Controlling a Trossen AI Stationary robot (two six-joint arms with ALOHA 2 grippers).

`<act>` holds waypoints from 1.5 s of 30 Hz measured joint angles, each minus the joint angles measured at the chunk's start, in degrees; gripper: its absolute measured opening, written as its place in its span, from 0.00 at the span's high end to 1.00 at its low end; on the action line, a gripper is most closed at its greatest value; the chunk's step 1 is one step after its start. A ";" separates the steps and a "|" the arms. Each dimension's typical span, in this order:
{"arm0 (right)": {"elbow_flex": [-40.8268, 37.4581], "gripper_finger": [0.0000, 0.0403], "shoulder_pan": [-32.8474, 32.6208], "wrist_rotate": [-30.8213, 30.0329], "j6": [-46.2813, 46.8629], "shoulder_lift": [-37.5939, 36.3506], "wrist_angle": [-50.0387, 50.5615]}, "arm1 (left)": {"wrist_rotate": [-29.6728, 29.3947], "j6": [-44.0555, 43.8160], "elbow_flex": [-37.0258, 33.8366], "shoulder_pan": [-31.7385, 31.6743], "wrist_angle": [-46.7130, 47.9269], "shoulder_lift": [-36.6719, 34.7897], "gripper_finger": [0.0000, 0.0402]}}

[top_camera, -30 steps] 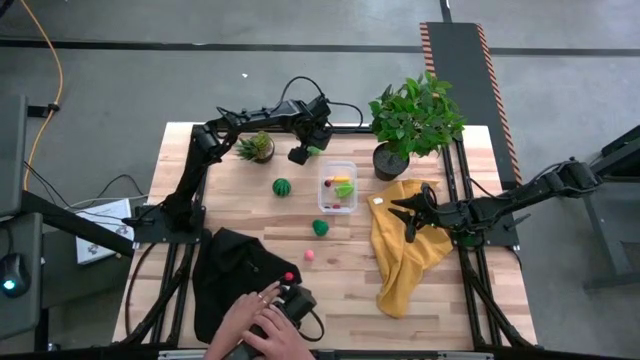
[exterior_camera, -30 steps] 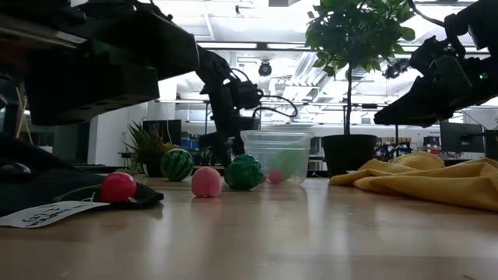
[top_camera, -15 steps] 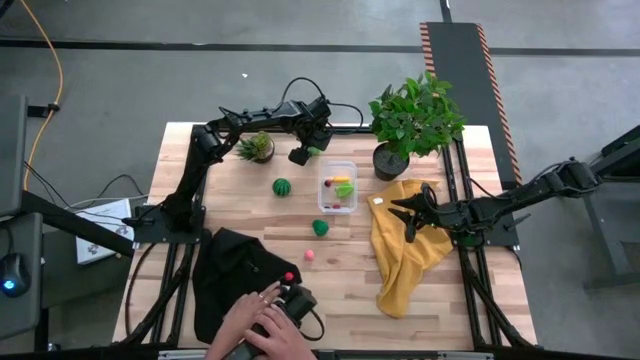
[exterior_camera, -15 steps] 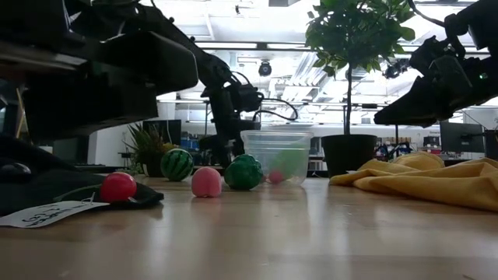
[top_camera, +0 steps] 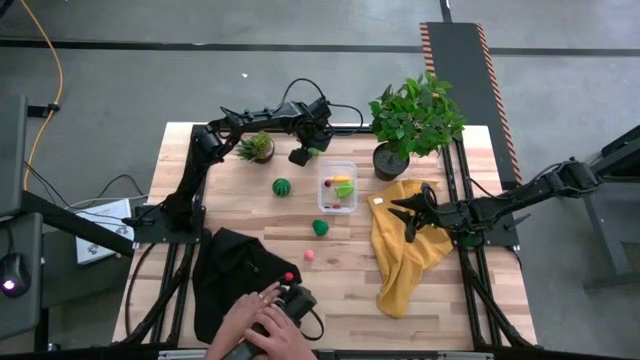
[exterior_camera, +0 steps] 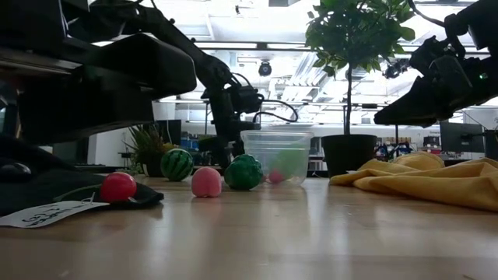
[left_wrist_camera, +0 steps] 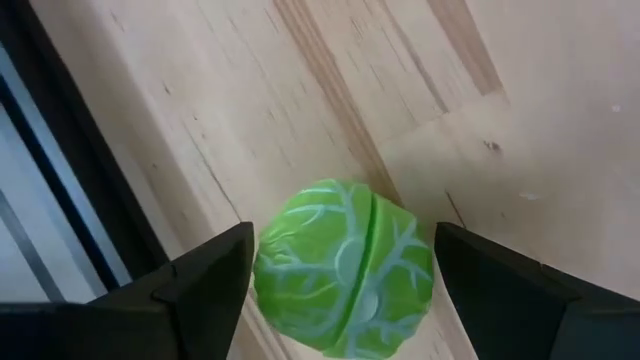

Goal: Pick and placing Produce into tupperware
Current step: Put the cabbage into the transparent bin

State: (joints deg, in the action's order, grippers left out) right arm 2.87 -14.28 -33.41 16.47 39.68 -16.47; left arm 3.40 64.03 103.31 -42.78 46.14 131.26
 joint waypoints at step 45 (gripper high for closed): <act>0.00 0.72 0.00 0.00 0.00 0.00 0.00 | -2.97 -1.29 0.00 0.00 -0.16 -0.07 0.42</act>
State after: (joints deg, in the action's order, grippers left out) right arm 2.87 -14.28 -33.41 16.47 39.68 -16.47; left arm 0.43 62.74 103.31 -42.78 45.98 131.19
